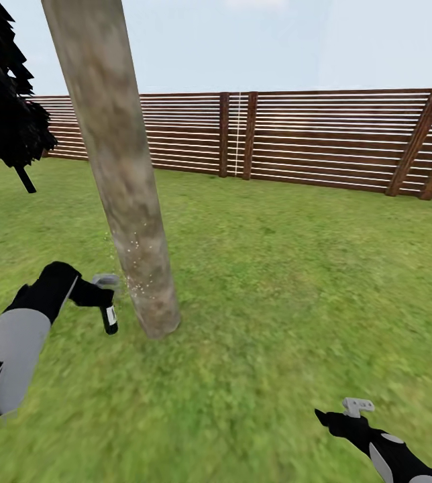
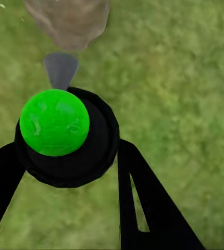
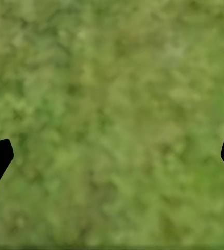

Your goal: In the garden, pick up the pesticide atomizer on the floor and spray pesticide onto both trees until each tree trunk is fully covered.

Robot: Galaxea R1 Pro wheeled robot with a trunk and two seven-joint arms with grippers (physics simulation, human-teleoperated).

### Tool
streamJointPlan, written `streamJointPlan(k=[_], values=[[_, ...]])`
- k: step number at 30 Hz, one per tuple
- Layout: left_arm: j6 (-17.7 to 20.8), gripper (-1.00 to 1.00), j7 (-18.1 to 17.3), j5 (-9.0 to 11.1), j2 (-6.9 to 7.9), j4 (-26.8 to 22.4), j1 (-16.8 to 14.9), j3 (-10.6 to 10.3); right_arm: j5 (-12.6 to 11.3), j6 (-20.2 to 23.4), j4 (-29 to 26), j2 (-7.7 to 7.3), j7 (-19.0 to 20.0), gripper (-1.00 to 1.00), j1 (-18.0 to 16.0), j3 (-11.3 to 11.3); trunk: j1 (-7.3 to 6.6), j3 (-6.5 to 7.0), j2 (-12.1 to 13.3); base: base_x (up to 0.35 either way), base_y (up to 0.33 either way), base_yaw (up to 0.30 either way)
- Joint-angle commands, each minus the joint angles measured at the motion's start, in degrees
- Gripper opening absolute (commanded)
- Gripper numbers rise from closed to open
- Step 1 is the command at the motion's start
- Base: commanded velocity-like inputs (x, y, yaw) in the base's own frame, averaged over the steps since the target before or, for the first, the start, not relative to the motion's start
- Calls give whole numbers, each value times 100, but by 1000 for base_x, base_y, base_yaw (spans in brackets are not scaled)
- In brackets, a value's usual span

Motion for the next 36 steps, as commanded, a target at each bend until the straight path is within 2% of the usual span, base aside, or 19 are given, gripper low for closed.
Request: streamJointPlan(k=[1,3,5,8,11,12,14,18,20,21,22,24,26,27,30,31,34,36], values=[[145,-100,3,-14,-3,-4,-232,-6,0,0,0,0,0,100,0,-2,0,-1,0,0,0,0],[336,-100,4,-31,6,-10,-817,-17,0,0,0,0,0,100,0,-1,0,-1,0,0,0,0],[382,-100,6,-32,16,-3,-1178,-24,0,0,0,-1,0,100,0,-1,0,-1,0,0,0,0],[395,-100,12,-55,25,-18,-1400,-42,0,0,0,0,0,100,0,2,0,-1,0,0,0,0],[350,-100,25,-64,30,-9,-1346,-73,0,0,0,-1,0,100,0,0,0,-1,0,0,0,0],[334,-100,26,-62,44,16,-1234,-76,0,0,0,-2,0,100,0,2,0,-1,0,0,0,0],[266,-100,31,-54,31,-3,-733,-72,0,0,0,0,0,100,0,2,0,-1,0,0,0,0],[-392,-100,71,-17,-26,87,197,-27,0,0,0,4,0,100,0,3,0,-1,0,0,0,0],[-639,-100,120,-11,-29,88,527,-8,0,0,0,6,0,100,0,4,0,-1,0,0,0,0],[-725,-100,161,-1,-31,91,594,-5,0,0,0,6,0,100,0,5,0,-1,0,0,0,0],[-848,-100,342,117,-32,94,712,5,0,0,0,7,0,100,0,5,0,-1,0,0,0,0],[-898,-100,824,592,-22,95,822,32,-2,0,0,5,0,100,0,4,0,-1,0,0,0,0],[-905,-100,1029,842,-22,95,882,49,-7,0,-6,0,0,100,0,-1,0,-1,0,0,0,0],[-912,-100,1078,934,-43,95,1029,62,-8,0,-6,-1,0,100,0,-2,0,-1,0,0,0,0],[-924,-100,1102,1019,-204,95,1272,72,-9,0,-9,-2,0,100,0,-2,0,-1,0,0,0,99],[-925,-100,1102,1026,-218,95,1289,75,-9,0,-9,-2,0,100,0,-1,0,-1,0,0,-70,237],[-990,-100,1111,1264,-234,95,1322,73,-9,8,-14,-6,0,100,0,-4,0,-1,0,0,-238,181],[-1112,-100,1117,1325,-235,147,1330,72,-9,8,-17,-15,0,100,0,-1,0,-1,0,0,-264,36]])
